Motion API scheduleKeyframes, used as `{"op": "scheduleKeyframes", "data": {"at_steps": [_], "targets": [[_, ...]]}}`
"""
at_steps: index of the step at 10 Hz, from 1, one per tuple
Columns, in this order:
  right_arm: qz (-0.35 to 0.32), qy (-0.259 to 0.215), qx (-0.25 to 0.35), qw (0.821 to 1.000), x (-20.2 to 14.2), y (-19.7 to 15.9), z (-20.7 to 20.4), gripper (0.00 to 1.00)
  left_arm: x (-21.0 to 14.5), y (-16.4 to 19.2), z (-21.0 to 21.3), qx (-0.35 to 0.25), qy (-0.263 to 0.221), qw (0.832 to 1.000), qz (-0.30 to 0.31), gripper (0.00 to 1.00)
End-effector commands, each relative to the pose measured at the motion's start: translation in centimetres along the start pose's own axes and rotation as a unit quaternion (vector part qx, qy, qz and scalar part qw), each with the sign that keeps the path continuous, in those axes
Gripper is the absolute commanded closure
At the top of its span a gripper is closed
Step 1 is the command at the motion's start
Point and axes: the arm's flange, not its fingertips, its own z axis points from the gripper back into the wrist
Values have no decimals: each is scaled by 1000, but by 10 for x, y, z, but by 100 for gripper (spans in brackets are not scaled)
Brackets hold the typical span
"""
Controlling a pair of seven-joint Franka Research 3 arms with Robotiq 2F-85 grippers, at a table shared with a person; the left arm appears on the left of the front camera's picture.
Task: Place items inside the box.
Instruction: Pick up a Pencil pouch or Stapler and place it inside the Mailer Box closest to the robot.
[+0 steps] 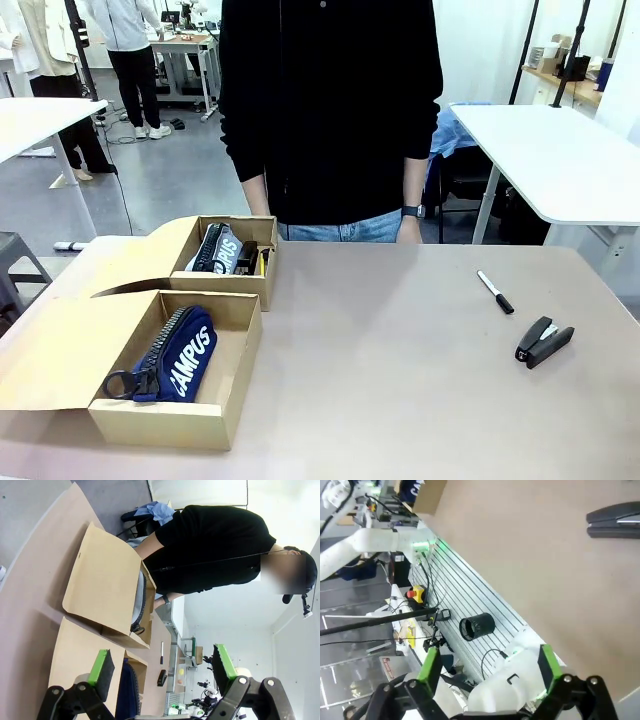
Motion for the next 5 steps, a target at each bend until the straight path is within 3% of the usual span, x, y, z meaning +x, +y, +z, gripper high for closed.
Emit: {"op": "scheduleKeyframes", "data": {"at_steps": [1,2,3,5], "targets": [[167,-19,-70,983,23,-10,11,0,-1,0,1,-10,-1,1000,-4,0],[310,-11,-157,938,40,-22,16,0,-1,0,1,-10,-1,1000,-4,0],[437,-58,-251,862,59,-34,22,0,-1,0,1,-10,-1,1000,-4,0],[572,-112,-320,747,77,-42,25,0,-1,0,1,-10,-1,1000,-4,0]]}}
